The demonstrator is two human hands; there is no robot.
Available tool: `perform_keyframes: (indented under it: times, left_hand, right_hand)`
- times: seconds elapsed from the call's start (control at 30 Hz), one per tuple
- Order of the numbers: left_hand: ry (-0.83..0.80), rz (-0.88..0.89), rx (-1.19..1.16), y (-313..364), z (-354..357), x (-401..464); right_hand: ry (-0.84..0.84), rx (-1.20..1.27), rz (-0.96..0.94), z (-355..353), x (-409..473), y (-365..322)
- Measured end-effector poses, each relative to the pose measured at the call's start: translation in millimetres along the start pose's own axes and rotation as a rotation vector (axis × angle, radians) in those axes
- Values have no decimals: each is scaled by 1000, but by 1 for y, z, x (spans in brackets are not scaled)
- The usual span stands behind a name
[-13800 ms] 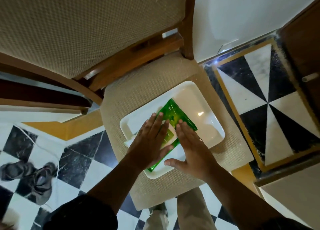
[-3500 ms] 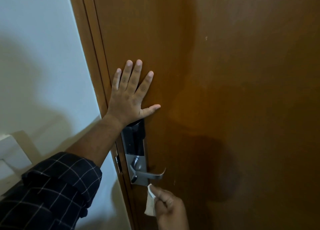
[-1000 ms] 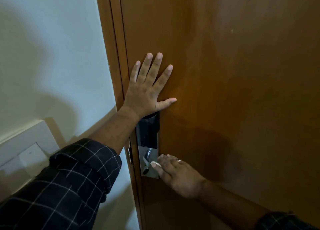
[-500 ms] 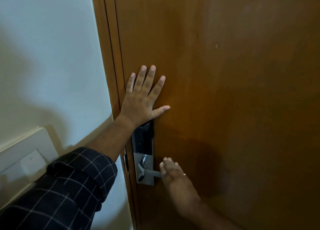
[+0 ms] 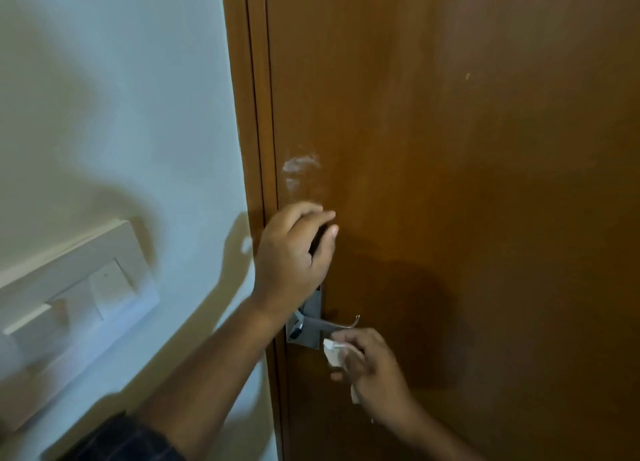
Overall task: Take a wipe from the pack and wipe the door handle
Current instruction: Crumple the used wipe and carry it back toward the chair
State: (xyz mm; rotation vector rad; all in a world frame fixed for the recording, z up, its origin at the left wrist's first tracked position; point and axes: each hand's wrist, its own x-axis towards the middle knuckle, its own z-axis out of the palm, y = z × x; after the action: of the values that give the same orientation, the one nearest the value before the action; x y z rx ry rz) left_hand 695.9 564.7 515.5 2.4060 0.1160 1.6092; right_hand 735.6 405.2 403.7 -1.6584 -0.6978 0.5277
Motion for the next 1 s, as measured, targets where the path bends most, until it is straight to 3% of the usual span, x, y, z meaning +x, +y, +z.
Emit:
perform_keyframes:
  times: [0.07, 0.17, 0.23, 0.3, 0.43, 0.63, 0.7, 0.87, 1.0]
  left_hand:
    - [-171, -168, -144, 10, -4, -43]
    - [-650, -520, -359, 15, -3, -100]
    - [-816, -699, -501, 16, -3, -122]
    - [-739, -879, -564, 26, -7, -131]
    - [-424, -1142, -592, 51, -17, -143]
    - [-134, -1193, -219, 116, -13, -190]
    - [-107, -1175, -34, 149, -8, -216]
    - [-230, -1229, 211, 233, -8, -266]
    - [-236, -1321, 303, 272, -30, -286]
  right_hand:
    - [34, 126, -23, -14, 2, -9]
    - [-5, 175, -6, -28, -1, -11]
    - [-5, 198, 20, -34, -5, -8]
    - [-14, 195, 49, -37, -12, -2]
    - [-100, 222, 145, -39, -27, 18]
    - [-169, 167, 224, -51, -37, 51]
    - [-242, 197, 302, -55, -46, 63]
    - [-471, 423, 598, -56, -98, 88]
    - [-716, 510, 621, -55, -136, 104]
